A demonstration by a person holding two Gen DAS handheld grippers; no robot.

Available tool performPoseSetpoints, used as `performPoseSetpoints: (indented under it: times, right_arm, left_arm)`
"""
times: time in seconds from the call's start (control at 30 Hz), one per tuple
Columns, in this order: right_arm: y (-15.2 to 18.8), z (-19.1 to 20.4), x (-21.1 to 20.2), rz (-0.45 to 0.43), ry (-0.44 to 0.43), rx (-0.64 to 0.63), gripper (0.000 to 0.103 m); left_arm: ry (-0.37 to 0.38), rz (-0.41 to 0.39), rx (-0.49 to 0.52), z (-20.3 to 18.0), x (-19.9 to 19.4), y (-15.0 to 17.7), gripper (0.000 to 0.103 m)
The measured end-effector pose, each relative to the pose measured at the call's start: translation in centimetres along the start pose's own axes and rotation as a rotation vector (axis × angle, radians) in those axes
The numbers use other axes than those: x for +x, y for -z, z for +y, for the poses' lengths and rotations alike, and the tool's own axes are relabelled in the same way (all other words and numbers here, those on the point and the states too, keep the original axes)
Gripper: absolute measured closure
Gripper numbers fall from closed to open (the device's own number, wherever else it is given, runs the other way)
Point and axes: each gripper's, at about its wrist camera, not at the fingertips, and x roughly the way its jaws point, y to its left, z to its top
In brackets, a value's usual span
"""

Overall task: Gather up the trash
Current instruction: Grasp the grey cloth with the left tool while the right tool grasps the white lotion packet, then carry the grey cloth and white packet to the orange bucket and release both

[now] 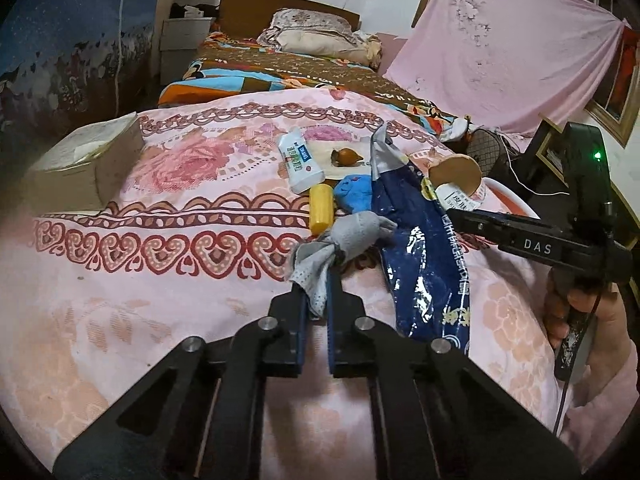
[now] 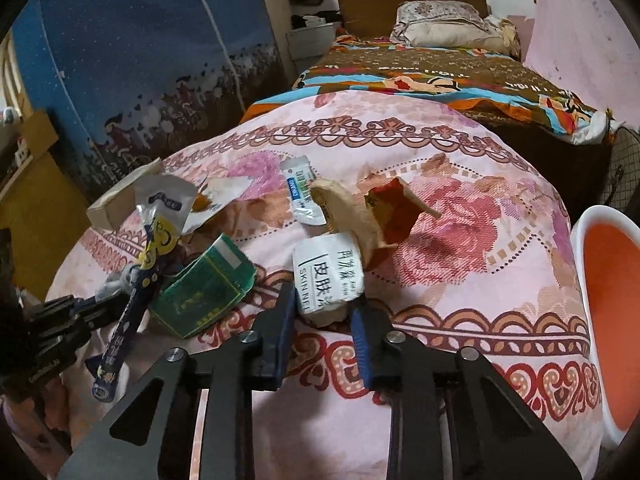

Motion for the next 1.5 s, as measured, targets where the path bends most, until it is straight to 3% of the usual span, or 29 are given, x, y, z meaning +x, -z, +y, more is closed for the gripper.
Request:
performPoseSetpoints:
  times: [0.2,0.3,0.6,0.83,1.03,1.17,1.27,1.5]
  right_arm:
    - [0.8,0.5,-0.6,-0.022,-0.001,-0.021,0.083]
    - [1.0,0.7,-0.8,-0.036,-0.009,-0.031,0.083]
    - [2.4,2.6,-2.5,-0.111,-0.024,-0.110,0.083]
    - [3.5,5.0,-7.2,-0.402,0.015,-0.223,0.083]
    - [3.6,4.2,-10.3,-0.603,0.015,-0.214,0.083]
    - [3.6,2.1,-12.4,-0.732,0.067,-0.168,0.083]
    - [3.4,0.2,-13.6,-0.791,0.130,-0.114,0.083]
    - [3.2,-7.0,-15.5,-0.836,0.305,0.113,0.082]
  left_arm:
    - [0.004,-0.032,0.024,-0.6,-0.6,0.6,0.103]
    - [-0.032,-0.050,0.032,-1.0,-1.1,1.1,0.103]
    - [-0.140,-0.228,-0.064,-1.2,-5.0,3.1,0.103]
    - [-0.193,-0.388,-0.076,-2.8,-7.5,2.5,0.103]
    - [-0.230,-0.548,0.081,-7.2,-8.5,0.9,0.103]
    - [-0.152,-0.608,0.185,-10.6,-8.2,-1.0,0.103]
    - [-0.080,-0.600,0.260,-13.1,-7.0,-2.7,0.103]
    - [0.106,-0.448,0.334,-17.9,-2.0,-7.4,0.103]
